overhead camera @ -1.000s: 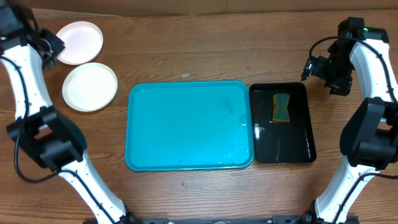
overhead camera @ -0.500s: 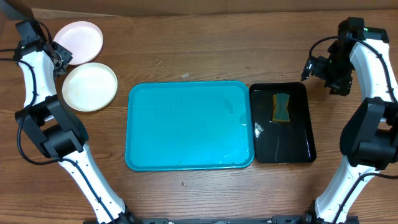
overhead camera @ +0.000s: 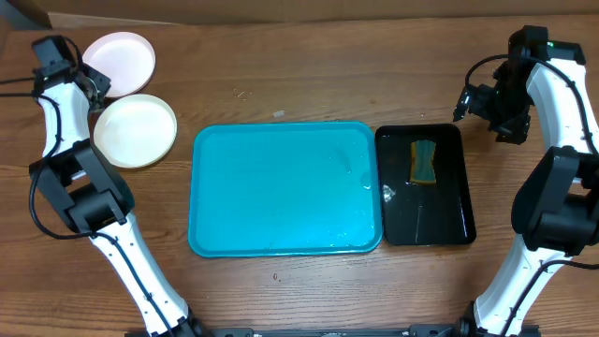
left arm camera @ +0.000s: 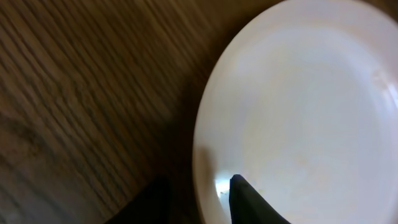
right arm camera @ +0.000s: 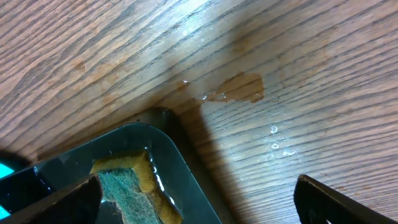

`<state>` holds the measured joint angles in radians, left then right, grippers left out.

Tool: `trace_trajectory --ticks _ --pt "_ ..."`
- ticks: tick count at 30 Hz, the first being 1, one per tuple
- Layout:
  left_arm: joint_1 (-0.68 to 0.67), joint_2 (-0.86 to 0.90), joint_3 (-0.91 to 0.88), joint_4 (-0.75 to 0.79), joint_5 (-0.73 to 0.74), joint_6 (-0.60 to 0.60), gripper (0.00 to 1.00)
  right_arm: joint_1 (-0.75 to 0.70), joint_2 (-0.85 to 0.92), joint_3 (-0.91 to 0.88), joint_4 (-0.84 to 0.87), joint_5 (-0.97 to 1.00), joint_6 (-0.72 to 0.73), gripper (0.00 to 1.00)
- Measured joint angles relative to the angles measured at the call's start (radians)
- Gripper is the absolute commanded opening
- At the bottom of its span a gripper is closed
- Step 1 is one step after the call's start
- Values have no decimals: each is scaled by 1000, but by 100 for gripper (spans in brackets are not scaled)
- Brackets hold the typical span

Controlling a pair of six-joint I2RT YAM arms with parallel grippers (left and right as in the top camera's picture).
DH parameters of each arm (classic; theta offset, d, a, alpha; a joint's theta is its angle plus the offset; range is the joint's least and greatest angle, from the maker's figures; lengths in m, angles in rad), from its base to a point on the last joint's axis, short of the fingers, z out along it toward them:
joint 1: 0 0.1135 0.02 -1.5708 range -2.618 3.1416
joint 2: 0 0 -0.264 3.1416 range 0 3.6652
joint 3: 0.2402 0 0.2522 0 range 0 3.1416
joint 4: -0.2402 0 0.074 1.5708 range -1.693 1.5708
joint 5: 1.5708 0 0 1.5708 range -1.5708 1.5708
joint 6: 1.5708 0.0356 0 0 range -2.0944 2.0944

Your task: Clean dirty plates on tray and stack at the side

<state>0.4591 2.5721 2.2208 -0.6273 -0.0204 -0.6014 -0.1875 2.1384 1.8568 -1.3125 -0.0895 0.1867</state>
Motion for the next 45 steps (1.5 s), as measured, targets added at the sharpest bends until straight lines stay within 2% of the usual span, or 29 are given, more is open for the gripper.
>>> trace_trajectory --ticks 7,19,27,30,36,45 --pt "0 18 1 7 -4 -4 4 0 0 0 0 0 0 100" --pt "16 18 1 16 21 -22 4 0 0 0 0 0 0 100" --pt "78 17 64 -7 251 -35 4 0 0 0 0 -1 -1 100" --pt "95 -11 94 -85 320 -37 4 0 0 0 0 0 0 100" --pt "103 -140 114 -333 345 -24 4 0 0 0 0 0 0 100" --pt "85 -215 134 -700 221 32 4 0 0 0 0 0 0 100"
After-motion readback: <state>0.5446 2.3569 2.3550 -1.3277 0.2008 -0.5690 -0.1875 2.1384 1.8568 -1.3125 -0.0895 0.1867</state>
